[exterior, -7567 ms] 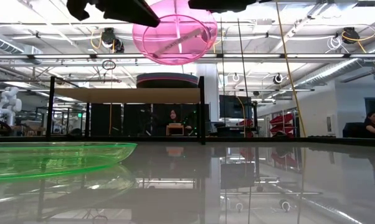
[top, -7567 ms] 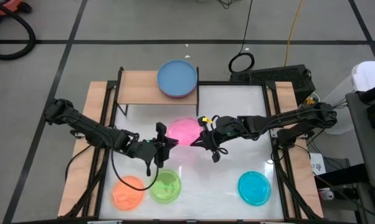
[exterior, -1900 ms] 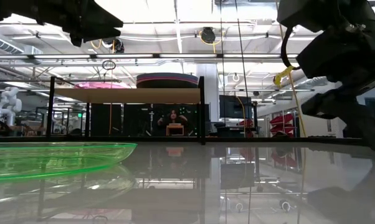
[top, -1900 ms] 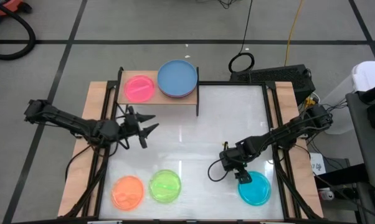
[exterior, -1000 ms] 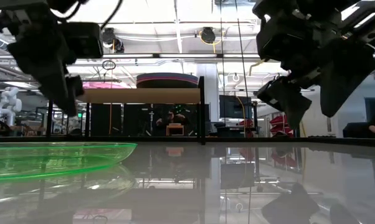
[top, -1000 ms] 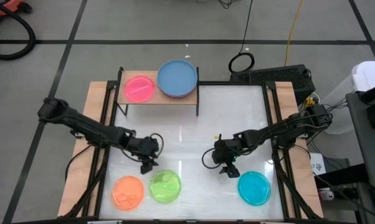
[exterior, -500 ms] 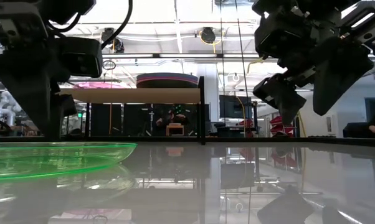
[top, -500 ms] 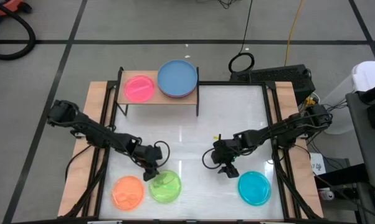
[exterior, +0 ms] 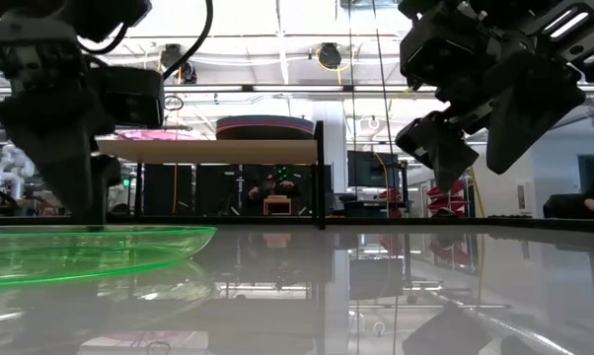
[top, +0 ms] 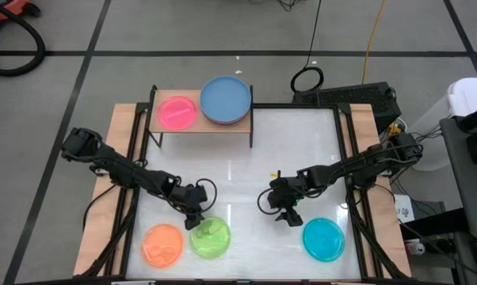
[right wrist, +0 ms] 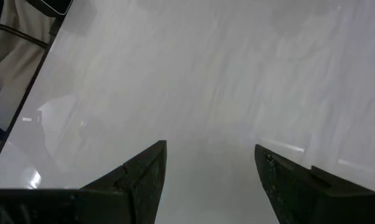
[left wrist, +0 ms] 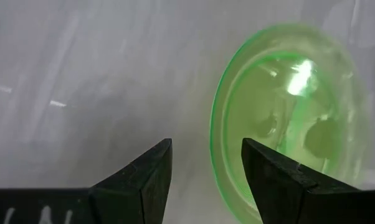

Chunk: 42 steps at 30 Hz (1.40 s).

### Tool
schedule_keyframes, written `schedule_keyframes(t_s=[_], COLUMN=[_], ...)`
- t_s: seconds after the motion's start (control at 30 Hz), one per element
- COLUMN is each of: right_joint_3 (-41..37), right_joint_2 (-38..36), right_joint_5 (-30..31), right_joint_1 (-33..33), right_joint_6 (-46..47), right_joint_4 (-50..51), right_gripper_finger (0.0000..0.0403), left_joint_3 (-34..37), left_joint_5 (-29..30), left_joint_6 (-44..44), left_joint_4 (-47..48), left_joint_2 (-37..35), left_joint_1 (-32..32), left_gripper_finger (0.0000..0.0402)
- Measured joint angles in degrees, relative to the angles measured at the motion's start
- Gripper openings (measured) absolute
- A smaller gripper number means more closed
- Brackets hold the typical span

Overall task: Place and stack plates onto a shelf
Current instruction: Stack the transparent green plate on top of the pink plate on the shelf

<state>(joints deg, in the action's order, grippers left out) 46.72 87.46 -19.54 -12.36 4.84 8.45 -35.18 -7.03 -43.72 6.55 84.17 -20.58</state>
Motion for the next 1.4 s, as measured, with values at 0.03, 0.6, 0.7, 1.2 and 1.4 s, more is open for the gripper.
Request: schedule_keyframes(t_s=[0.03, 0.6, 0.7, 1.2, 1.4], right_joint_3=[0.0, 0.0, 0.0, 0.0, 0.0], right_joint_2=[0.0, 0.0, 0.0, 0.0, 0.0], right_joint_5=[0.0, 0.1, 0.1, 0.2, 0.2], right_joint_1=[0.0, 0.0, 0.0, 0.0, 0.0], right_joint_6=[0.0, -0.2, -0.8, -1.0, -1.4], right_joint_4=[-0.1, -0.3, -0.3, -1.7, -4.2], right_gripper_finger=[0.0224, 0.0224, 0.0224, 0.0224, 0.0224], left_joint_3=[0.0, 0.0, 0.0, -27.8, -44.1], left_joint_5=[0.0, -4.2, -6.1, 13.8, 40.6], left_joint_6=[0.0, 4.8, 7.9, 25.1, 30.7], left_joint_4=[-0.1, -4.3, -4.8, 41.4, 50.6], left_joint_2=[0.7, 4.4, 3.0, -20.1, -27.9], left_joint_1=[-0.3, -0.3, -0.1, 8.1, 14.0], left_gripper_finger=[0.0198, 0.0051, 0.0010, 0.0003, 0.0002])
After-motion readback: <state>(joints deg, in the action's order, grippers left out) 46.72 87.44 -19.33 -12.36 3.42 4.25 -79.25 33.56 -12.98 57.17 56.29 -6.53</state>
